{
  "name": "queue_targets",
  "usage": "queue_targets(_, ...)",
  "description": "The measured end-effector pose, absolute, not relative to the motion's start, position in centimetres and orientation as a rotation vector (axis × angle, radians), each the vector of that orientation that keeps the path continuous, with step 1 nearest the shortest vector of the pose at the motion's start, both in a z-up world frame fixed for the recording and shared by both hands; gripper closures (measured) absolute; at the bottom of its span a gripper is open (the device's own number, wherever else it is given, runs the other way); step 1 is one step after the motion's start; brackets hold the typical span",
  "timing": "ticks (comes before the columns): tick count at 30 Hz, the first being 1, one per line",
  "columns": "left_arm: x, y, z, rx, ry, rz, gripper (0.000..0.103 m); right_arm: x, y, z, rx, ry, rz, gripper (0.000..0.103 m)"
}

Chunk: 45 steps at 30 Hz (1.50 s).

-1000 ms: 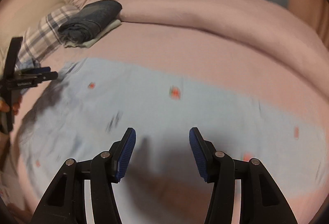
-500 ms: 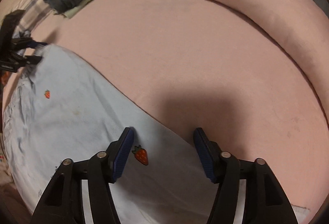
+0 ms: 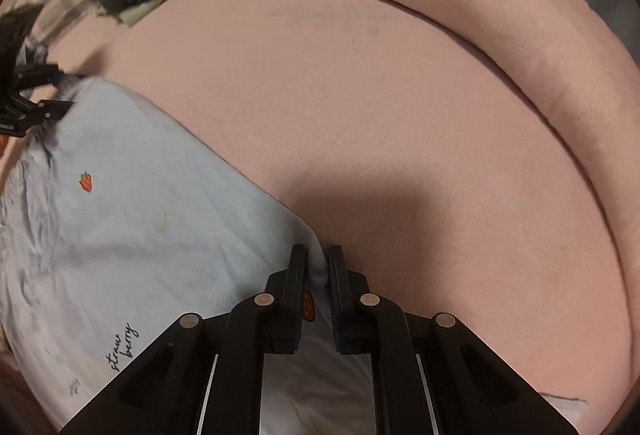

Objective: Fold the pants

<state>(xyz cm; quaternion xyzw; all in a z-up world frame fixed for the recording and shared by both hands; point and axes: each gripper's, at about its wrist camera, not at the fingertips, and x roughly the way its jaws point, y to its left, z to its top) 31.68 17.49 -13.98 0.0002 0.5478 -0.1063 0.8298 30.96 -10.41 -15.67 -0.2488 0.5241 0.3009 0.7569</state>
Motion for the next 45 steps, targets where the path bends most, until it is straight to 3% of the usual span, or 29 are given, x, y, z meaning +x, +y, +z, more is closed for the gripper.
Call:
queue_targets(4,31.7,17.6,-12.4,-0.039,1.145,-0.176,0.072,28.7,-9.4,-15.4,-0.613,1.109,0.605,0.093)
queue_targets(9,28.4,17.9,-9.3,-0.042,1.047,-0.199,0.079,24.1,-10.5,-12.0,-0.592,1.015,0.598,0.094)
queue_targets(22,14.7,14.1,-3.8,0.170,0.750,-0.209,0.079,9.8,-13.2,-4.5,-0.609,0.778,0.599,0.094)
queue_targets(27,8.4,13.8,-6.0,0.294,0.706,-0.222,0.079,4.1,-13.7,-6.3,-0.664,0.770,0.647,0.094)
queue_targets(34,5.5,13.8,-12.5,0.368,0.814,-0.174,0.080,-0.9,-13.6,-12.6,-0.736,0.885,0.721,0.094)
queue_targets(40,4.7,14.4,-11.7,0.328,0.780,-0.153,0.080,-1.5,-12.5,-11.6,-0.749,0.843,0.732,0.094)
queue_targets(45,4.3,14.6,-13.3,0.339,0.827,-0.136,0.076,-1.7,-12.8,-14.5,-0.771,0.914,0.744,0.094)
